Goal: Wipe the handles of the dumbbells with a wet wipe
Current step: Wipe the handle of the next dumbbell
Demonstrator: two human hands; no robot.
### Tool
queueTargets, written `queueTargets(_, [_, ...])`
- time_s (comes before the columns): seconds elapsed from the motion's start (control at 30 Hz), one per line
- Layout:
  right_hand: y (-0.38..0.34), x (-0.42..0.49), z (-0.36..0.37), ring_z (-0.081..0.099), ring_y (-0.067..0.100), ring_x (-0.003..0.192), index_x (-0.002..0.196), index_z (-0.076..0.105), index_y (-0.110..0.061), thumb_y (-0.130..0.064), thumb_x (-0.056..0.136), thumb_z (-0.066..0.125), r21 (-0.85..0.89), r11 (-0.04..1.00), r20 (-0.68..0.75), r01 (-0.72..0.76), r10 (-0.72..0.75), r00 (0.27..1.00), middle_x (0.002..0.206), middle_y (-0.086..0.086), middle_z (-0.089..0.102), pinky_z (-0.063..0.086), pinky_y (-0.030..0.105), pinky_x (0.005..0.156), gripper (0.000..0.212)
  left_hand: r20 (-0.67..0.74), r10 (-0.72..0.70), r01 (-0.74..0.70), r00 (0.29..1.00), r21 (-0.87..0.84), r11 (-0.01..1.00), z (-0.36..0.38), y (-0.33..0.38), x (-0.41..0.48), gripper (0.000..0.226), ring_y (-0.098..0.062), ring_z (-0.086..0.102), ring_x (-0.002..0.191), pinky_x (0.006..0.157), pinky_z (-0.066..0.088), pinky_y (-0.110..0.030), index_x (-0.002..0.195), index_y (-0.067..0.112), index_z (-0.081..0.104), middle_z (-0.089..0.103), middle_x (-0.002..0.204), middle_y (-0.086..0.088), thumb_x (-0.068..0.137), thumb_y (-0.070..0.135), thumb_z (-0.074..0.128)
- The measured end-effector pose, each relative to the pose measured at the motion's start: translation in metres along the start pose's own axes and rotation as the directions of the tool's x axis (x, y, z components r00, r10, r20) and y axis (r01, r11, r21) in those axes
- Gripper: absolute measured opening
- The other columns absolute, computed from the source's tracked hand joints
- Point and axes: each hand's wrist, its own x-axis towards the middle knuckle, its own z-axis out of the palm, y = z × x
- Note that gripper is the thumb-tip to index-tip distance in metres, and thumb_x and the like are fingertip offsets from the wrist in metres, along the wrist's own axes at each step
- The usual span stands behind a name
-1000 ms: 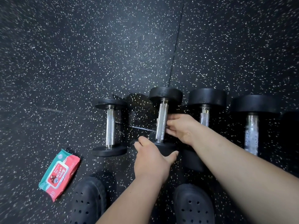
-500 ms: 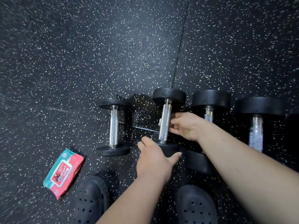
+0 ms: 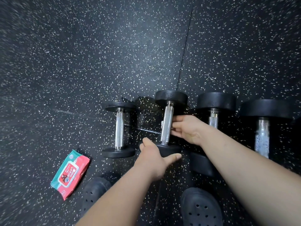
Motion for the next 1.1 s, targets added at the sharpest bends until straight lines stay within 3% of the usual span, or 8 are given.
queueTargets(0.13, [0.000, -0.001, -0.006, 0.074, 0.019, 0.090, 0.117, 0.069, -0.001, 0.016, 0.100, 0.050, -0.064, 0.998, 0.051, -0.010, 0.013, 0.999, 0.105, 0.013, 0.076, 0.065, 0.025, 0.074, 0.030, 0.043, -0.010, 0.012, 0.999, -0.033, 0.999, -0.006, -0.003, 0.005, 0.130, -0.035, 0.046, 0.137, 0.114, 0.044, -0.047, 0.154, 0.005, 0.009, 0.026, 0.161, -0.014, 0.072, 0.074, 0.082])
queueTargets(0.23, [-0.004, 0.004, -0.004, 0.072, 0.025, 0.103, 0.116, 0.068, -0.004, 0.016, 0.101, 0.049, -0.031, 0.998, -0.016, 0.053, -0.053, 0.998, 0.118, 0.018, 0.074, 0.062, 0.025, 0.074, 0.032, 0.059, -0.024, 0.025, 0.998, -0.023, 0.999, -0.005, -0.002, 0.006, 0.130, -0.037, 0.045, 0.137, 0.114, 0.044, -0.048, 0.153, 0.005, 0.008, 0.025, 0.162, -0.016, 0.072, 0.074, 0.081])
queueTargets(0.43, [0.002, -0.004, -0.019, 0.073, 0.022, 0.098, 0.131, 0.065, 0.005, 0.014, 0.100, 0.055, -0.038, 0.999, 0.144, -0.003, 0.008, 0.990, 0.115, 0.017, 0.071, 0.064, 0.025, 0.081, 0.034, 0.073, -0.057, 0.059, 0.996, -0.029, 0.998, -0.006, -0.001, 0.005, 0.124, -0.035, 0.048, 0.135, 0.113, 0.045, -0.048, 0.150, 0.006, 0.011, 0.034, 0.157, -0.015, 0.073, 0.074, 0.081])
queueTargets(0.6, [0.000, -0.003, -0.011, 0.071, 0.020, 0.093, 0.124, 0.065, 0.007, 0.017, 0.099, 0.056, -0.035, 0.994, 0.006, 0.101, -0.101, 0.995, 0.108, 0.018, 0.070, 0.063, 0.022, 0.073, 0.029, 0.009, -0.104, 0.104, 0.995, -0.133, 0.986, 0.004, 0.003, 0.000, 0.101, -0.033, 0.051, 0.134, 0.113, 0.044, -0.044, 0.126, 0.011, 0.024, 0.043, 0.152, -0.013, 0.070, 0.066, 0.089])
queueTargets(0.73, [0.005, -0.012, -0.012, 0.074, 0.018, 0.085, 0.120, 0.069, 0.003, 0.017, 0.097, 0.058, -0.117, 0.993, 0.064, 0.027, -0.020, 0.998, 0.096, 0.013, 0.075, 0.064, 0.023, 0.074, 0.029, 0.010, -0.125, 0.125, 0.992, -0.155, 0.980, 0.006, 0.003, 0.003, 0.118, -0.035, 0.048, 0.137, 0.115, 0.043, -0.046, 0.145, 0.005, 0.022, 0.039, 0.155, -0.014, 0.069, 0.065, 0.090])
queueTargets(0.8, [0.000, -0.013, -0.010, 0.074, 0.018, 0.082, 0.117, 0.069, 0.004, 0.017, 0.096, 0.060, -0.119, 0.991, 0.015, 0.057, -0.055, 0.998, 0.088, 0.010, 0.074, 0.064, 0.023, 0.071, 0.027, 0.027, -0.129, 0.131, 0.991, -0.160, 0.978, 0.006, 0.001, 0.005, 0.121, -0.036, 0.048, 0.138, 0.116, 0.042, -0.047, 0.146, 0.005, 0.020, 0.037, 0.156, -0.015, 0.069, 0.066, 0.090])
queueTargets(0.9, [-0.007, -0.010, -0.007, 0.071, 0.020, 0.086, 0.120, 0.065, 0.005, 0.018, 0.095, 0.062, -0.074, 0.987, -0.120, 0.139, -0.148, 0.982, 0.097, 0.012, 0.070, 0.064, 0.022, 0.067, 0.029, 0.045, -0.126, 0.131, 0.991, -0.158, 0.979, 0.006, 0.001, 0.006, 0.123, -0.037, 0.046, 0.139, 0.116, 0.041, -0.048, 0.147, 0.004, 0.017, 0.035, 0.157, -0.017, 0.069, 0.068, 0.088])
queueTargets(1.1, [0.009, -0.022, -0.012, 0.075, 0.022, 0.081, 0.117, 0.068, 0.009, 0.017, 0.091, 0.070, -0.212, 0.972, -0.103, 0.098, -0.122, 0.987, 0.100, 0.020, 0.073, 0.065, 0.025, 0.069, 0.027, 0.019, -0.109, 0.110, 0.994, -0.129, 0.986, 0.009, 0.002, 0.003, 0.118, -0.035, 0.046, 0.138, 0.111, 0.044, -0.043, 0.146, 0.005, 0.020, 0.031, 0.159, -0.014, 0.072, 0.068, 0.086])
